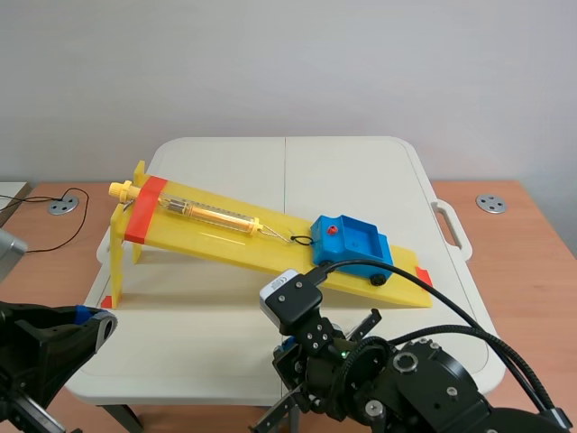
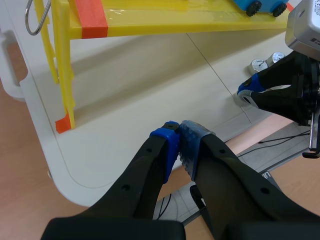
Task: Place the four metal weights on the blue cart on the ramp.
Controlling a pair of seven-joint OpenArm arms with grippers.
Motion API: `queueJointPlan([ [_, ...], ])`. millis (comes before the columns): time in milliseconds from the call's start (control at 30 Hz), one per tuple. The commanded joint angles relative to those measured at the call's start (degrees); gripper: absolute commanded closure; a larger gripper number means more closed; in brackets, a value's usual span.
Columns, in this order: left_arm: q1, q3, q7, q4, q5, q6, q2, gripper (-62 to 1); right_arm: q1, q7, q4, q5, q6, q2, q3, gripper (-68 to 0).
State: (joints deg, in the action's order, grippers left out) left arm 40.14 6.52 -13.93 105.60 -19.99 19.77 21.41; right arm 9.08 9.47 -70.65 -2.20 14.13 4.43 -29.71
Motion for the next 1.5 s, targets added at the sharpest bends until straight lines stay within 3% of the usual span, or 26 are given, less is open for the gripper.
queueJointPlan([
  [0, -0.33, 0.57, 5.09, 4.15, -2.93, 1.64, 0.22, -2.9, -4.52, -4.33, -1.16, -0.07, -1.33, -1.07, -0.74, -2.4],
  [333, -0.33, 0.57, 5.09, 4.15, -2.93, 1.64, 0.22, -2.9, -4.44, -3.80, -2.29, -0.52, -1.27, -0.50, -0.68, -0.6],
  [667, -0.33, 0.57, 5.09, 4.15, -2.93, 1.64, 0.24, -2.9, 2.80, -0.35, -18.84, 4.02, -1.27, 5.95, 1.55, -0.6],
  [933, -0.33, 0.57, 5.09, 4.15, -2.93, 1.64, 0.24, -2.9, 11.34, 0.70, -31.76, 11.93, -1.03, 9.66, 9.33, -0.6],
  [1167, -0.33, 0.57, 5.09, 4.15, -2.93, 1.64, 0.24, -2.9, 14.45, 2.91, -41.27, 24.02, -0.48, 9.66, 18.21, -0.6],
  [1333, -0.35, 0.57, 5.09, 4.15, -2.93, 1.64, 0.24, -2.9, 13.66, 3.48, -43.80, 29.94, 0.50, 8.11, 24.39, -0.6],
  [1467, -0.35, 0.57, 5.09, 4.15, -2.93, 1.64, 0.24, -2.9, 11.43, 4.61, -43.67, 31.74, 0.48, 5.27, 28.50, -0.6],
])
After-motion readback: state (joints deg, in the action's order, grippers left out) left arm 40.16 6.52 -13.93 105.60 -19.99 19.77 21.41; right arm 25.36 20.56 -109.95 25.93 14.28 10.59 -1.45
